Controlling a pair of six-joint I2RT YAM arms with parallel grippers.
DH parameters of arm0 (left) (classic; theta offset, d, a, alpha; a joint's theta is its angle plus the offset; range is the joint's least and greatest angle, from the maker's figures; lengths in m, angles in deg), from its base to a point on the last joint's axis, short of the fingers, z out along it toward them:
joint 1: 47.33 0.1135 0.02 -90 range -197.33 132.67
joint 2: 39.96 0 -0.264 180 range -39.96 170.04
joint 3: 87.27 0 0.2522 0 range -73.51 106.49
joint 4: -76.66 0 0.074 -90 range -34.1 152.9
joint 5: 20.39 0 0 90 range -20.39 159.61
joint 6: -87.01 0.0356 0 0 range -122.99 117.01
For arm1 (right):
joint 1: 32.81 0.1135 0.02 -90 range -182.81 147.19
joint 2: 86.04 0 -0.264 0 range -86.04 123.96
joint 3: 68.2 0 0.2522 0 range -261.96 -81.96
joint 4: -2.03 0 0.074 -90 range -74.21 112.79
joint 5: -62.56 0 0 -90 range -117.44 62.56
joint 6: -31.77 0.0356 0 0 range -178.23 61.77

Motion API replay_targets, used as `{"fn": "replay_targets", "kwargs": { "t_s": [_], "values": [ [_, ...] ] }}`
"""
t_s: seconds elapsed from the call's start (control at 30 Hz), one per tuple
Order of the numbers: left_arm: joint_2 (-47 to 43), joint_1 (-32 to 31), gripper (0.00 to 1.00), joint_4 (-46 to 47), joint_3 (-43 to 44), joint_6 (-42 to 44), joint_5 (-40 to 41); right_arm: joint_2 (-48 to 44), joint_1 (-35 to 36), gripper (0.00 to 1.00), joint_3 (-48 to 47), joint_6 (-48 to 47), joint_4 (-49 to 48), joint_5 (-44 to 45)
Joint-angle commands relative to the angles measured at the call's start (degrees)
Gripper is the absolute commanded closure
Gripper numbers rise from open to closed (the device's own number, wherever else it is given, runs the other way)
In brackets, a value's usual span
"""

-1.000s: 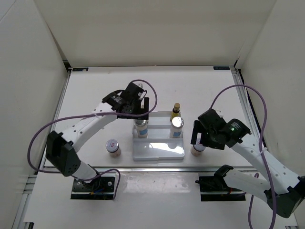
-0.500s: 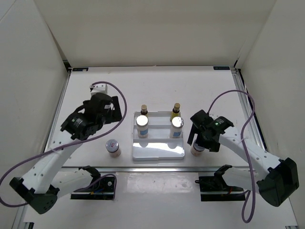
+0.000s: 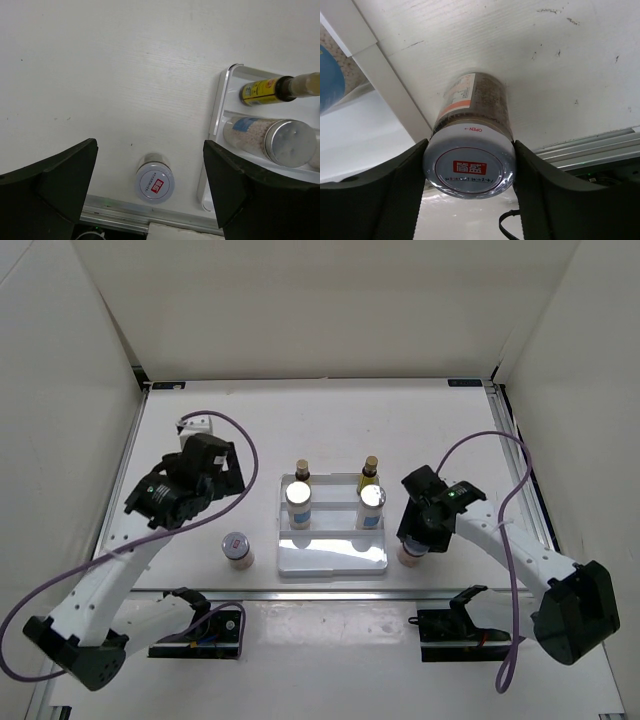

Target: Organize the condiment bottles

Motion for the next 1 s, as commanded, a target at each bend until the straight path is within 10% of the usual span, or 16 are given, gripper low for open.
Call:
{"fn": "replay_targets", "kwargs": {
  "t_s": [0.0, 0.23, 0.37, 0.47, 0.97],
  "values": [
    [-5.1, 0.3, 0.04, 0.0, -0.5, -0.8, 2.1, -1.9, -0.1, 0.44, -1.0, 3.1, 1.2, 0.3],
    [-7.0, 0.3, 0.27, 0.5, -0.5, -0.8, 1.6, -21.2, -0.1, 0.86, -2.0, 7.1, 4.8, -1.5],
    [-6.4, 0.3, 0.21, 1.1, -0.5, -0.8, 2.3, -25.1, -0.1, 0.99, -4.0, 5.2, 4.8, -4.6],
    [-5.8, 0.3, 0.00, 1.7, 0.0, -0.1, -2.0, -23.5, 0.4, 1.00, -4.2, 3.7, 2.5, -10.4],
    [-7.5, 0.3, 0.00, 5.6, -2.5, 0.3, -5.0, -13.8, 7.0, 1.00, 0.4, 1.3, -14.5, -15.7]
  ]
}}
